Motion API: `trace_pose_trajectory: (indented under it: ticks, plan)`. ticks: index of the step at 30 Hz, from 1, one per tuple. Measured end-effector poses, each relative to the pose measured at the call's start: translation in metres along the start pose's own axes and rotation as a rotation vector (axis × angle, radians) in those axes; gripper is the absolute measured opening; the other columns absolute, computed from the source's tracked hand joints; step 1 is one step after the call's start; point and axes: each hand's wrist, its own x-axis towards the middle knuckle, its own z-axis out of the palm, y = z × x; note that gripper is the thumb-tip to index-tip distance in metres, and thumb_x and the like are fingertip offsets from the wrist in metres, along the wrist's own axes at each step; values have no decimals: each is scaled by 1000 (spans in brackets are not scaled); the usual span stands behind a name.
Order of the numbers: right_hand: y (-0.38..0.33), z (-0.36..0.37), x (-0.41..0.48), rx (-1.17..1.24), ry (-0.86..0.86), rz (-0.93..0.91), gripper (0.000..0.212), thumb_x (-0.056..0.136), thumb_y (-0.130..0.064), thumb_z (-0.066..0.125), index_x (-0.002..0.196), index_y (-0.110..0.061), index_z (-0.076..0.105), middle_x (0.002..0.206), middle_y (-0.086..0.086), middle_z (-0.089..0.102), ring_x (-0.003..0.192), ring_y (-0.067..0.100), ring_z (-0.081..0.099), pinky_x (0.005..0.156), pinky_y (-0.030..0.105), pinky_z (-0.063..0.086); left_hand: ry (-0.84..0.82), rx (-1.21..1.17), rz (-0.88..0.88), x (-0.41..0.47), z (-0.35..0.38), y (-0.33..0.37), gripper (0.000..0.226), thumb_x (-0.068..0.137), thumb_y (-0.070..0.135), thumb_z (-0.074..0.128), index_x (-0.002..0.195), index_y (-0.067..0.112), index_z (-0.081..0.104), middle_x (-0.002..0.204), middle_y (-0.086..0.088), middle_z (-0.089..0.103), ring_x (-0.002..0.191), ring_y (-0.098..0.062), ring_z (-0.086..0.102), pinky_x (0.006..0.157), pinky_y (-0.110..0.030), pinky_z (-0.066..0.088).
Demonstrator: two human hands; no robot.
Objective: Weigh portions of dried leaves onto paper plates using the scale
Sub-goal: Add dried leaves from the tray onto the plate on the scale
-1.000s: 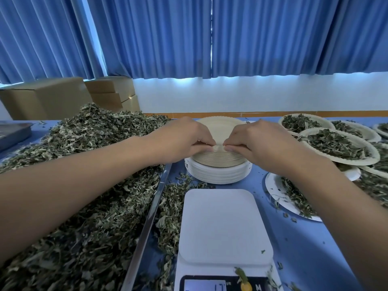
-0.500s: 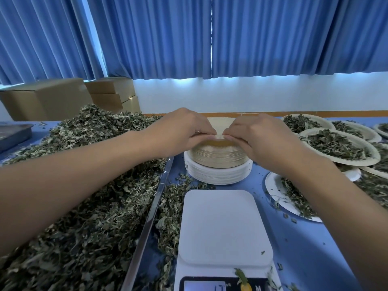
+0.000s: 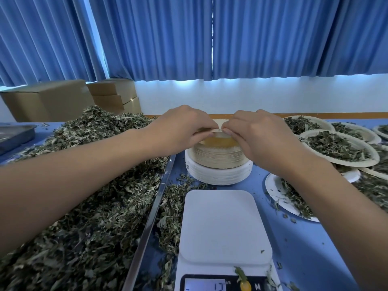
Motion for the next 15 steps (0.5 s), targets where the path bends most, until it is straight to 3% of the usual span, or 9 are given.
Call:
trace_pose_trajectory:
  ticks: [3,7,9,12,15]
  plan:
    - [-6,-7,-1,-9,23,-38,26,106,-19,53,96,-8,74,87,8,66,68,34,54,64,36,38,17,-112,-24,-5,-3,3,20,100,27,61,106,15,76,89,-1,72,82,-22,64,76,-43,50]
    - [-17,-15,-9,13,-87,-21,38,110,-31,34,117,-19,69,102,0,64,92,28,59,82,39,43,-14,-99,-38,-15,-4,13,17,98,26,62,105,18,77,89,-1,75,83,-22,66,79,-42,52]
    - [-23,-18,-17,-6,-90,-27,38,111,-33,33,121,-21,68,105,-1,63,95,27,59,83,36,40,-1,-90,-53,-22,-6,22,16,97,26,64,106,23,77,93,4,75,87,-20,66,80,-42,52]
    - [-33,-23,-36,140,3,-50,30,108,-29,49,105,-15,76,97,2,71,90,30,65,77,37,38,11,-95,-52,-39,-9,39,14,95,29,66,105,27,76,94,9,75,88,-16,66,79,-42,52]
    - [-36,-24,-63,268,198,21,31,105,-28,50,99,-13,76,102,-1,73,98,25,67,82,47,46,-27,-139,-27,-64,-10,60,17,93,30,69,110,29,75,100,14,74,91,-8,65,83,-39,53]
